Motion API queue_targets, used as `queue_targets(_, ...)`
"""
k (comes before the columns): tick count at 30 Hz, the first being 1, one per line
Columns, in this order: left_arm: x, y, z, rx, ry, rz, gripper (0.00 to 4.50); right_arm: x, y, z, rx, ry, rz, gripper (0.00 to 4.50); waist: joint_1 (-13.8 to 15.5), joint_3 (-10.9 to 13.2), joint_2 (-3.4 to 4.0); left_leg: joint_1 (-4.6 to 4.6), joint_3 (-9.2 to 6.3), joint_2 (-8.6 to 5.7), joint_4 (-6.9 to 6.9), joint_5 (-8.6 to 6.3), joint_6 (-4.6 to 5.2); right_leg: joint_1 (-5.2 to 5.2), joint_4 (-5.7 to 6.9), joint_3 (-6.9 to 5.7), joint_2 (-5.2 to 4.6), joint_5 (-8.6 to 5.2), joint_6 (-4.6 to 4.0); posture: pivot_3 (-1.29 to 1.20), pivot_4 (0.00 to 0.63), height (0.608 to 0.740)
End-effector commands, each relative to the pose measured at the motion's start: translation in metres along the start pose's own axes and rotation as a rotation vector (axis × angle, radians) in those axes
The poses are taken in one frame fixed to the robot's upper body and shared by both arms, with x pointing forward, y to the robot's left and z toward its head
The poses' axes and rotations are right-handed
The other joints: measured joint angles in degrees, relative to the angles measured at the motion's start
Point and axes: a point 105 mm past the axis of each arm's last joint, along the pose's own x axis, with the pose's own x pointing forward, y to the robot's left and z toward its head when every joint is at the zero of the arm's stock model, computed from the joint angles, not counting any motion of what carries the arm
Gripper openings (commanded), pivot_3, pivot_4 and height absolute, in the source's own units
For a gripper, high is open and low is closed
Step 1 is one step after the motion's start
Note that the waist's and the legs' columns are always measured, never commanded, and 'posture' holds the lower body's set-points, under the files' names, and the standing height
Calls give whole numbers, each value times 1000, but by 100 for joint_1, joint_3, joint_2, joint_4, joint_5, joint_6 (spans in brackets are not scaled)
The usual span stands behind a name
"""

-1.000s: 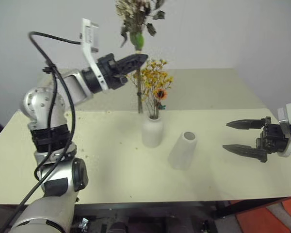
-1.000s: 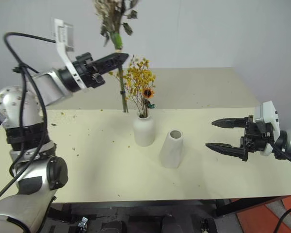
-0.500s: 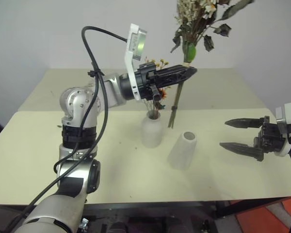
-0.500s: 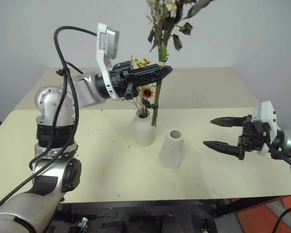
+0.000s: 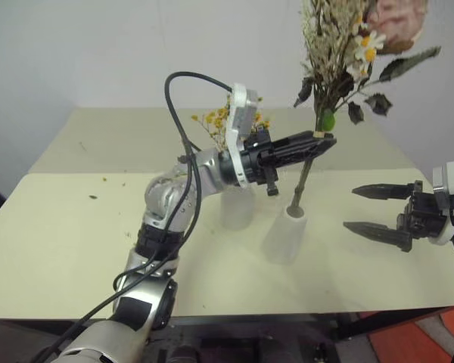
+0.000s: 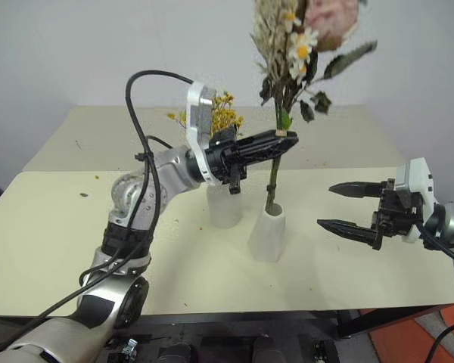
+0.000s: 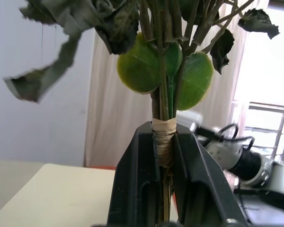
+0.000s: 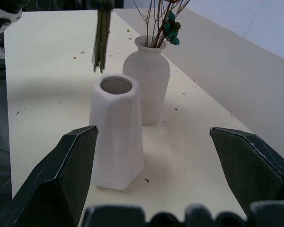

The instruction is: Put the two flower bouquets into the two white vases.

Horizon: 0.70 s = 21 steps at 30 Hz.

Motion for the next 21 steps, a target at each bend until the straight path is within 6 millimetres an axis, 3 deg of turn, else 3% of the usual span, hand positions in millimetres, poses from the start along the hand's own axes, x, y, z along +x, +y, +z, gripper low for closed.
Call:
queue_targets(1,6,-3,-3,64,-2,-12,136,-5,-1,17,-60,-43,-21,4455,0,0,0,0,0,1,0,0,0,0,0,0,0,0,0,0,150,740)
queue_targets(4,7,-1,-11,56,0,1,136,-6,-1,17,-59,-43,-24,4455,7,0,0,1,0,0,0,0,0,2,-1,0,0,0,0,0,150,740)
queue_targets(21,11,8,-5,29,-31,16,136,-5,1,16,-55,-49,-39,4455,4,-1,1,7,0,0,0,0,0,8,-1,0,0,-1,1,0,150,740)
